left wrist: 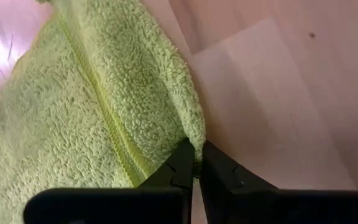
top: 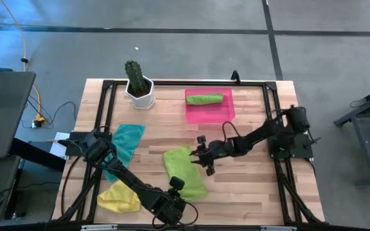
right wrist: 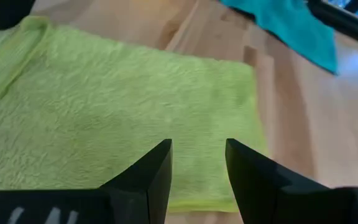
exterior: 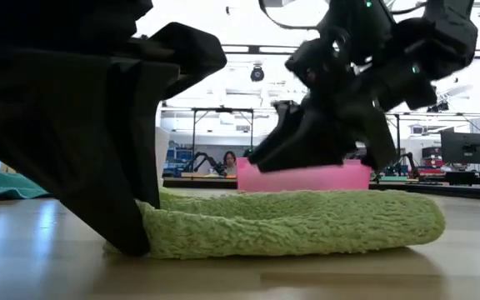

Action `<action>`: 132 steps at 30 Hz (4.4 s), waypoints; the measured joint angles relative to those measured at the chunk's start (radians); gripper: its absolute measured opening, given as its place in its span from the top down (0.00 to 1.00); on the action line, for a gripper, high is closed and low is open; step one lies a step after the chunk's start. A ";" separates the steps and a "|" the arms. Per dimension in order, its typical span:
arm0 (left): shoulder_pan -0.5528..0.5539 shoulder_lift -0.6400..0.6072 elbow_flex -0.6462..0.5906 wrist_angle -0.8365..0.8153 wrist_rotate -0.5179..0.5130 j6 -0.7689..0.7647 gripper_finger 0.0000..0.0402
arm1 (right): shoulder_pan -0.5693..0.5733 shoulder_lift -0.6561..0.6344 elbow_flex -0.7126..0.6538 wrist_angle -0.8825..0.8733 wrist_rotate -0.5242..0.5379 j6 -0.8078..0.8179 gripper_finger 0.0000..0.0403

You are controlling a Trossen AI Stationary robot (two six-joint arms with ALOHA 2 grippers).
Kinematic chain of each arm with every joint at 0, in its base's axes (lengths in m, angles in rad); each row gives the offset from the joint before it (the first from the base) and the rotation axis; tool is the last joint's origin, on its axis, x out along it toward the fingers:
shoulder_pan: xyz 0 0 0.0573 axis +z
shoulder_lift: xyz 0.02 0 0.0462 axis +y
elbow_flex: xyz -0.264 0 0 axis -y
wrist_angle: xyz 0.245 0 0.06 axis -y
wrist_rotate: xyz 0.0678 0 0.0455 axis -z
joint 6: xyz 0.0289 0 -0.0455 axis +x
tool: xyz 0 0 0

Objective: Roll microfiber towels into tight, uniform cylinder then place into a basket
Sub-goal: Roll the light green microfiber cloth

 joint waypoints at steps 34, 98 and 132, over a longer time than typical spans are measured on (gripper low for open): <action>0.001 0.000 0.027 -0.132 -0.055 -0.168 0.99 | 0.118 -0.188 0.000 -0.342 0.074 0.231 0.65; -0.002 0.006 0.052 0.014 -0.052 -0.498 0.99 | 0.511 0.124 0.159 -0.266 0.499 0.164 0.52; -0.019 0.004 0.080 0.022 -0.015 -0.604 0.99 | 0.379 0.095 0.203 -0.399 -0.060 0.706 0.99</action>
